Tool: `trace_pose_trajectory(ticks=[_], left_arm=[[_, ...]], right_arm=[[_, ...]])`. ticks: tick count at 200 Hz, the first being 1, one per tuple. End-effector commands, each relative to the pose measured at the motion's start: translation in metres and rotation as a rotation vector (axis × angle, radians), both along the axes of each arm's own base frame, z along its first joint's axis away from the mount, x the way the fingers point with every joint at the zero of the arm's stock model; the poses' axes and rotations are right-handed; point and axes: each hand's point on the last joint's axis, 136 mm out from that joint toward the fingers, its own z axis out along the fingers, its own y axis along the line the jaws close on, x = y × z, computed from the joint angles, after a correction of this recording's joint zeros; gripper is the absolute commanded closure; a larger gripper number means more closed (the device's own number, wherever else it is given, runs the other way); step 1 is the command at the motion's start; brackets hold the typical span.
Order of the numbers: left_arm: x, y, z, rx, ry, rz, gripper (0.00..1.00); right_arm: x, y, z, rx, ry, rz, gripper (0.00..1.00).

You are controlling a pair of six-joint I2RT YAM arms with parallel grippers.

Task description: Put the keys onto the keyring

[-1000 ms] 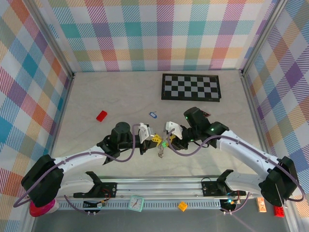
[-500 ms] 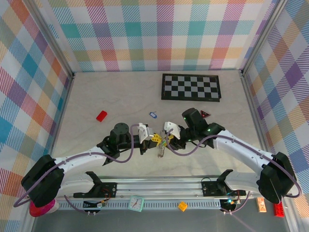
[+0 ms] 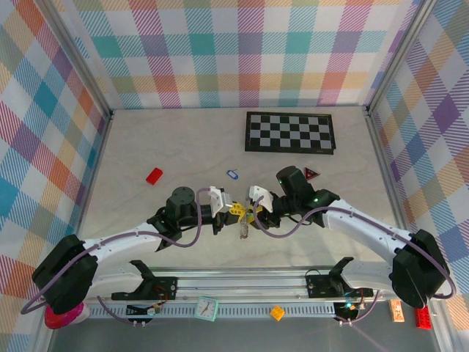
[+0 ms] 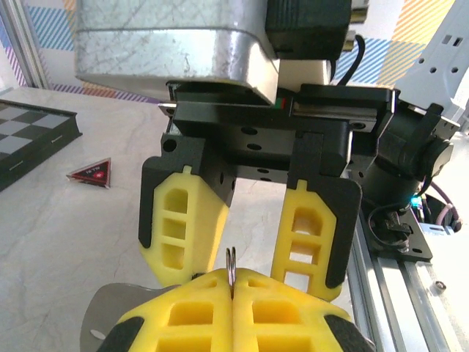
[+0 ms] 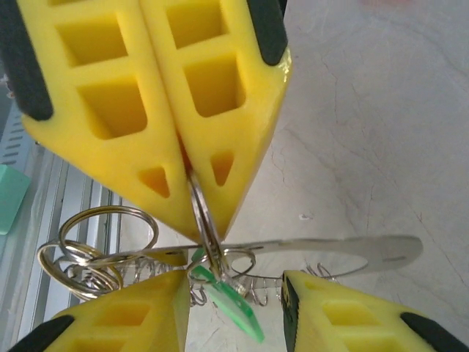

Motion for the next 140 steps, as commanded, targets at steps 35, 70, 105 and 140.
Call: trace_pose_trajectory(ticks=[35,70,105,140], left_arm=[[-0.006,-0.001,0.017,-0.060,-0.044,-0.029,1.00],[-0.005,0.001,0.018,-0.058,-0.052,-0.018,1.00],[-0.003,0.003,0.012,-0.023,-0.049,0.001,1.00],[-0.001,0.004,0.005,0.020,-0.055,0.008,1.00]], right_arm=[[-0.001,0.010,0.006,0.076,0.021,0.027,0.68],[-0.003,0.004,0.005,0.048,0.011,0.018,0.90],[0.000,-0.004,0.010,0.007,-0.021,-0.010,1.00],[0.000,-0.006,0.028,0.016,-0.057,-0.013,1.00]])
